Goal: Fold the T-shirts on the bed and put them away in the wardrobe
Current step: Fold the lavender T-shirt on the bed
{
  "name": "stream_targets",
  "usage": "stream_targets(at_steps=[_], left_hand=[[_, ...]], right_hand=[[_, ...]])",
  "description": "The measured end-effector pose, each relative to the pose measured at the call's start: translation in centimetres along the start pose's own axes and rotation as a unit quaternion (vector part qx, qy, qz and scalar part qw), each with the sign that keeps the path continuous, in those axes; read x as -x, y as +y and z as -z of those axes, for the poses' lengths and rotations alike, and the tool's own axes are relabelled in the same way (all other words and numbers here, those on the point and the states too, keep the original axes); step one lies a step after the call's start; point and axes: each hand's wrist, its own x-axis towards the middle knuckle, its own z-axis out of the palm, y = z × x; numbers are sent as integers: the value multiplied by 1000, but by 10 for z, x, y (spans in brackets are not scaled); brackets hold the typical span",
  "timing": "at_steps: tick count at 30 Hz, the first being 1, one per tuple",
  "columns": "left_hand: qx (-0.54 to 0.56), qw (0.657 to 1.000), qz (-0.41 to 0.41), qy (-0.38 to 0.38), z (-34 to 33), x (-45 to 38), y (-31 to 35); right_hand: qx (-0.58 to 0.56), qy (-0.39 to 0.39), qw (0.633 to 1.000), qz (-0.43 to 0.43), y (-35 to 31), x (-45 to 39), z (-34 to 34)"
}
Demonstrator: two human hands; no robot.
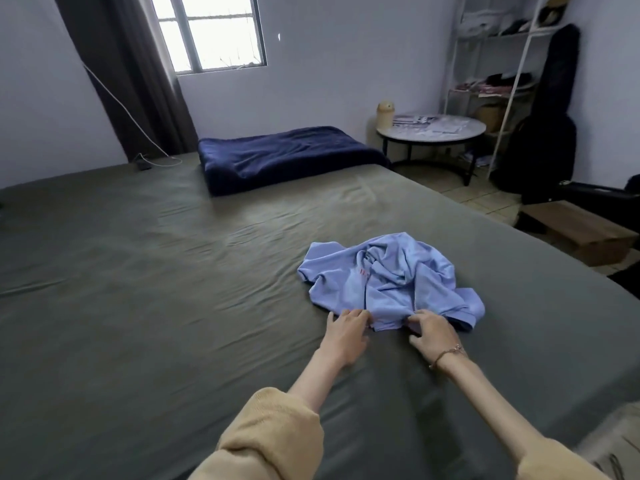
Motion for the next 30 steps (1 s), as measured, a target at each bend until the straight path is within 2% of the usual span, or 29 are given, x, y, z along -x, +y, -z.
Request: stream_targets(at_steps=[3,6,8,10,15,23,25,27,30], left_hand=[[44,999,9,23,2,7,-12],[122,992,36,0,11,20,-24],[120,991,49,-33,22,33,-35],[84,993,59,-56,37,48,-49],[88,992,91,-32,76,98,-103],[212,960,181,3,156,217,-163],[298,939,168,18,182,249,-175],[416,897,146,32,206,276,-189],[519,827,174,129,227,302,-217]], right_hand=[[-115,108,988,-7,-18,8,9],[-217,57,973,54,-43,16,16],[-261,13,962,80,-60,23,17],[-266,-11,959,93,-74,28,13],[-213,-34,963,164,-123,46,4],[-261,-7,924,280,-252,70,6],[-273,8,913,304,-288,76,13],[-300,42,900,315,-322,82,22],[-345,154,887,267,-349,80,29]])
